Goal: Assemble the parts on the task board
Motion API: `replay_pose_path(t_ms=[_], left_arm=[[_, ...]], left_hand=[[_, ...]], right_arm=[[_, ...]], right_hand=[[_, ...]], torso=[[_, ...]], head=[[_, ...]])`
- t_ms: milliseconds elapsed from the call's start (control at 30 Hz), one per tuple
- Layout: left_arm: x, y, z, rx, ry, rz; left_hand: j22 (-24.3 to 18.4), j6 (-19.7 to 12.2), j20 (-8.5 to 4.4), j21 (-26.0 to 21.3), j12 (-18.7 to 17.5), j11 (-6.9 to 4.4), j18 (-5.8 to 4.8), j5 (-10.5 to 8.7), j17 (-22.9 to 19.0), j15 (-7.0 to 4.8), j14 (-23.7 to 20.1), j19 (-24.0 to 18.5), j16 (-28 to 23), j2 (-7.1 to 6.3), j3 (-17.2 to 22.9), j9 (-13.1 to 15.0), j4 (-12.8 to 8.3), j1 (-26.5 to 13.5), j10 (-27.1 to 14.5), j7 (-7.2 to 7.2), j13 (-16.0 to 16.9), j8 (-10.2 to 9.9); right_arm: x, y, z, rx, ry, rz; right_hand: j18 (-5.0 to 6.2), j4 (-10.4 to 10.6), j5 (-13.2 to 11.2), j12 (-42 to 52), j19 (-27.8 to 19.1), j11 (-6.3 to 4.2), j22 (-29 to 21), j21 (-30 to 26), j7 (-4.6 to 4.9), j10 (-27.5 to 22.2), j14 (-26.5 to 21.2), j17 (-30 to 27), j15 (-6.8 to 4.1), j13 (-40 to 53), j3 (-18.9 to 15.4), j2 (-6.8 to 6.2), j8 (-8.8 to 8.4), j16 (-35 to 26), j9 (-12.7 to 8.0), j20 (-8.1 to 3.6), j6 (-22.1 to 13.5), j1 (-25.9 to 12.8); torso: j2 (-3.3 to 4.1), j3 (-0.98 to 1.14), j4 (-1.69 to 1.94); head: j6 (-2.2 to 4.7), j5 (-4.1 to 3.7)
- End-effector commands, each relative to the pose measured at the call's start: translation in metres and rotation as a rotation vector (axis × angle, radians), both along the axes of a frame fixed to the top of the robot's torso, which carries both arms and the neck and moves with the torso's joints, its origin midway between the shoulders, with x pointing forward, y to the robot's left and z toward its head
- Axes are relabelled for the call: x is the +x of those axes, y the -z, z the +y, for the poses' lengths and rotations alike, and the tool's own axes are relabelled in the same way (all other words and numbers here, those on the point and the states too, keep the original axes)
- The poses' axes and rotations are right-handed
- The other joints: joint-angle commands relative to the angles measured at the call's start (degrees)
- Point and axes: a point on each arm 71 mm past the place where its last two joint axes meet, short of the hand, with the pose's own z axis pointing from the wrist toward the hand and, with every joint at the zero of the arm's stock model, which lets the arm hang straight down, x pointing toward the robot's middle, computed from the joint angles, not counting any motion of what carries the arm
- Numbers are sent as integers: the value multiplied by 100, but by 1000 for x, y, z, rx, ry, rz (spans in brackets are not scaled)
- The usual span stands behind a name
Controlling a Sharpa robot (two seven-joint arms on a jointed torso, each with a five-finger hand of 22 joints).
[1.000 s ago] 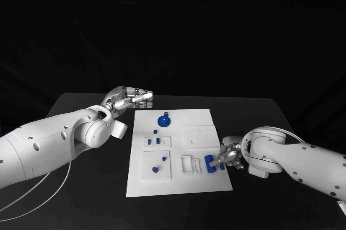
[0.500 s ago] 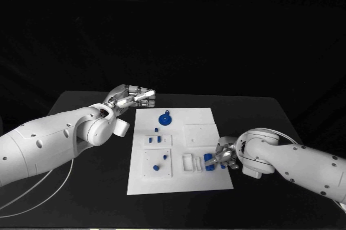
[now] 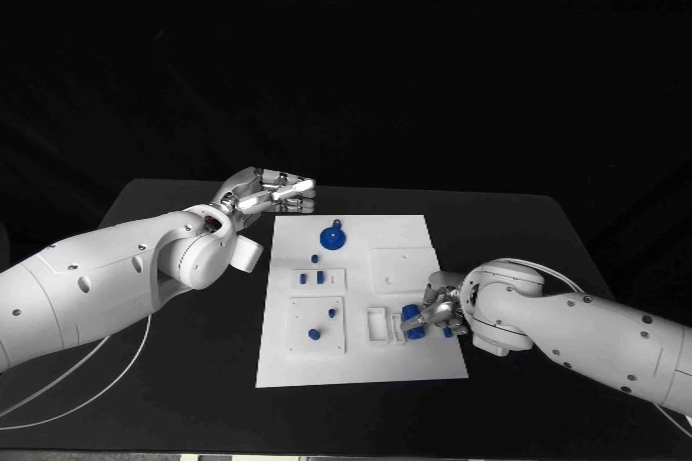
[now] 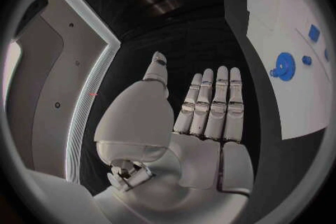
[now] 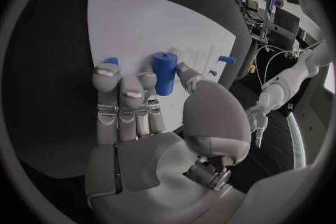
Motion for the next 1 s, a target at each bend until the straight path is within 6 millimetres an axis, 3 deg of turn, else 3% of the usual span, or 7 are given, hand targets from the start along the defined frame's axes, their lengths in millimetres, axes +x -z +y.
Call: replay_pose_path(t_ms=[33, 233, 533, 667, 733, 1000], left_arm=[[-1, -1, -4, -7, 24, 0], [-1, 0, -6, -7, 29, 3], [-1, 0, -6, -3, 31, 8], [-1, 0, -7, 0, 33, 9], [-1, 0, -7, 2, 33, 9], [-1, 1, -5, 8, 32, 9]], left_hand=[[-5, -33, 1, 33, -13, -2, -52, 21, -5, 5, -1, 36, -7, -25, -12, -8, 21, -37, -37, 10, 5, 10], [-5, -54, 3, 33, -13, 5, -50, 25, -5, 6, -1, 35, -7, -29, -9, -8, 20, -32, -43, 22, 5, 7], [-4, -70, 3, 35, -12, 14, -49, 27, -5, 7, 0, 36, -7, -27, -7, -8, 17, -28, -47, 32, 5, 6], [-4, -70, 3, 35, -12, 14, -49, 27, -5, 7, 0, 36, -7, -27, -7, -8, 17, -28, -47, 32, 5, 6], [-4, -69, 3, 36, -13, 14, -46, 30, -5, 7, 0, 38, -7, -11, -2, -7, 2, -25, -48, 34, 5, 12], [-3, -63, 4, 38, -12, 15, -45, 37, -5, 7, 1, 40, -7, 13, -2, -7, -28, -31, -46, 39, 5, 14]], right_arm=[[-4, 9, 2, -48, 5, -4], [-3, 13, 5, -53, 3, -10], [-2, 14, 3, -55, 20, -36], [-2, 12, 1, -32, 48, -53], [-2, 11, -1, -17, 65, -60], [-5, 1, -6, 78, 133, -82]], right_hand=[[-40, -58, -16, -36, 298, -42, 397, 24, 2, -7, 30, 1, -7, 2, 8, 20, -14, -50, -2702, 18, -22, 72], [-34, -303, 35, -72, 291, -31, 409, 18, 23, -56, 28, 0, 5, -12, 57, 23, -14, -71, -2711, 33, -60, 211], [-45, -969, 1300, -74, 294, -63, 435, 15, 15, -105, 30, 22, -16, -21, 328, 141, -16, -76, -2761, 18, -8, 355], [-53, -1265, 1924, -73, 297, -83, 448, 31, 18, -120, 31, 33, -32, -24, 674, 183, -15, -75, -2783, 0, 50, 304], [-57, -1376, 2083, -68, 298, -91, 455, 50, 19, -118, 30, 36, -40, -24, 796, 208, -12, -76, -2783, -6, 85, 278], [-69, -1654, 2152, -49, 299, -114, 475, 160, -14, -80, 36, 50, -55, -36, 986, 278, -11, -67, -2764, -23, 211, 107]], torso=[[-3, 6, -8], [-3, 6, -5], [0, 15, -8], [2, 15, -4], [0, 16, -5], [3, 17, -13]], head=[[0, 15], [8, 15], [19, 15], [34, 16], [42, 18], [53, 25]])
